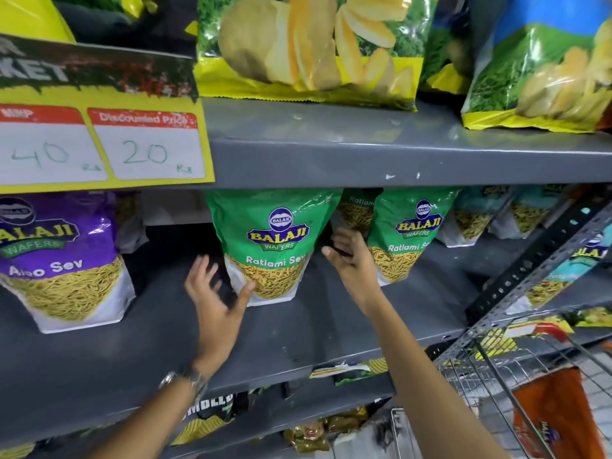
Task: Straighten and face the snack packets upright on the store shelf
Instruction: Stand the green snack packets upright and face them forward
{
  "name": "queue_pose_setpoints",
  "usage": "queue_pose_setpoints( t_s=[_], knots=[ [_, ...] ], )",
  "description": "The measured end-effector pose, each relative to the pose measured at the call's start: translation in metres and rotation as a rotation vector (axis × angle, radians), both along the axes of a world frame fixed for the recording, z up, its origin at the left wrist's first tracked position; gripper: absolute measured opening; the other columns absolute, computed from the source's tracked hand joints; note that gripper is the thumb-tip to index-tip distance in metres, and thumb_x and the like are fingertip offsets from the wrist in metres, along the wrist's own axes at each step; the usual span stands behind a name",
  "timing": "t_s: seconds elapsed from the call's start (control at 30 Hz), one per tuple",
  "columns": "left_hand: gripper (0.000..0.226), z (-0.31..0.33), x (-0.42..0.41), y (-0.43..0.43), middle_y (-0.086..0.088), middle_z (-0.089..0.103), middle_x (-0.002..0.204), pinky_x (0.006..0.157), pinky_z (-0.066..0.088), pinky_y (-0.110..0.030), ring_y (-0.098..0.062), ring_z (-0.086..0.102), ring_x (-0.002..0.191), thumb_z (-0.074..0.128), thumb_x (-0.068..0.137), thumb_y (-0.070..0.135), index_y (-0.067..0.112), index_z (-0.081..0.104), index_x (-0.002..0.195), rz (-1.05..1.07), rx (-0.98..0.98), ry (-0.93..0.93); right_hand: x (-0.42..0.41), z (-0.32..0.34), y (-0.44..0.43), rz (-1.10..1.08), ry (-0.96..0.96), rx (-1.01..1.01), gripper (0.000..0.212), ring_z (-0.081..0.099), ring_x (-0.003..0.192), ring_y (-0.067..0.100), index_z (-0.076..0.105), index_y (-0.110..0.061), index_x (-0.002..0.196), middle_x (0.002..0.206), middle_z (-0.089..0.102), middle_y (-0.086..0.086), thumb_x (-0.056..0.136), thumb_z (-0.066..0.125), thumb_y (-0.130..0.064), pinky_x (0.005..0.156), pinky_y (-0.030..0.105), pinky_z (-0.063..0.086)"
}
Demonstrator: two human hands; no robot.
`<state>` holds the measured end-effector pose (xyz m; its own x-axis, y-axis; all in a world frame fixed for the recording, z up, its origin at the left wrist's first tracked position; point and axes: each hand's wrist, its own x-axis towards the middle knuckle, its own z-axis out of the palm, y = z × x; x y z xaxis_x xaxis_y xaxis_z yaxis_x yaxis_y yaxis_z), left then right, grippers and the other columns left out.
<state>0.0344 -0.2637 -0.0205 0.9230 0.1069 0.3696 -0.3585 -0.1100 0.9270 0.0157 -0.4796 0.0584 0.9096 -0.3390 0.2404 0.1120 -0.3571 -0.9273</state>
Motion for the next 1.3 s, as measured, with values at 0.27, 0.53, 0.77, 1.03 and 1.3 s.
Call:
queue_pose_setpoints(
  t_s=[0.27, 0.53, 0.77, 1.03, 1.3],
  knots=[
    [0.043, 0.008, -0.039, -0.099, 0.034, 0.032, 0.134, 0.095, 0.046, -0.022, 0.002, 0.044, 0.120, 0.057, 0.086, 0.022, 0.035, 0.042, 0.124, -0.434, 0.225, -0.267, -0.037, -0.010, -0.113, -0.534, -0.185, 0.335, 0.047, 0.051, 0.104, 0.019, 0.045, -0.017, 0.111, 0.100, 0.052, -0.001, 0.075, 0.074, -0.006, 0.095, 0.030, 0.045],
    [0.072, 0.063, 0.022, -0.209, -0.007, 0.038, 0.149, 0.102, 0.025, -0.019, -0.010, 0.037, 0.131, 0.063, 0.086, 0.034, 0.013, 0.026, 0.144, -0.560, 0.134, 0.252, -0.013, -0.003, -0.201, -0.172, 0.161, 0.214, 0.101, 0.041, 0.133, 0.023, 0.029, -0.029, 0.141, 0.147, 0.040, 0.000, 0.058, 0.086, -0.042, 0.109, 0.051, 0.037],
    [0.051, 0.049, 0.032, -0.234, -0.006, 0.060, 0.131, 0.095, 0.042, -0.027, -0.022, 0.056, 0.119, 0.047, 0.090, 0.051, 0.016, 0.049, 0.127, -0.558, 0.143, 0.353, -0.013, -0.008, -0.186, -0.077, 0.073, 0.256, 0.043, 0.062, 0.106, 0.016, 0.045, -0.012, 0.127, 0.121, 0.062, 0.006, 0.087, 0.061, -0.011, 0.077, 0.020, 0.054],
    [0.068, 0.047, 0.003, -0.228, -0.007, 0.058, 0.131, 0.097, 0.045, -0.037, -0.027, 0.055, 0.119, 0.037, 0.082, 0.070, 0.019, 0.048, 0.125, -0.539, 0.261, 0.296, -0.054, 0.000, -0.177, -0.128, 0.041, 0.290, 0.022, 0.064, 0.091, 0.006, 0.054, -0.025, 0.101, 0.100, 0.064, -0.008, 0.089, 0.057, -0.007, 0.073, 0.017, 0.053],
    [0.057, 0.046, -0.047, -0.221, -0.008, 0.061, 0.124, 0.092, 0.050, -0.045, -0.025, 0.060, 0.110, 0.039, 0.078, 0.073, 0.026, 0.046, 0.110, -0.602, 0.229, 0.340, -0.104, 0.001, -0.174, -0.177, 0.078, 0.176, 0.031, 0.059, 0.104, 0.029, 0.058, -0.021, 0.106, 0.116, 0.058, 0.026, 0.080, 0.068, -0.033, 0.094, 0.053, 0.047]
  ],
)
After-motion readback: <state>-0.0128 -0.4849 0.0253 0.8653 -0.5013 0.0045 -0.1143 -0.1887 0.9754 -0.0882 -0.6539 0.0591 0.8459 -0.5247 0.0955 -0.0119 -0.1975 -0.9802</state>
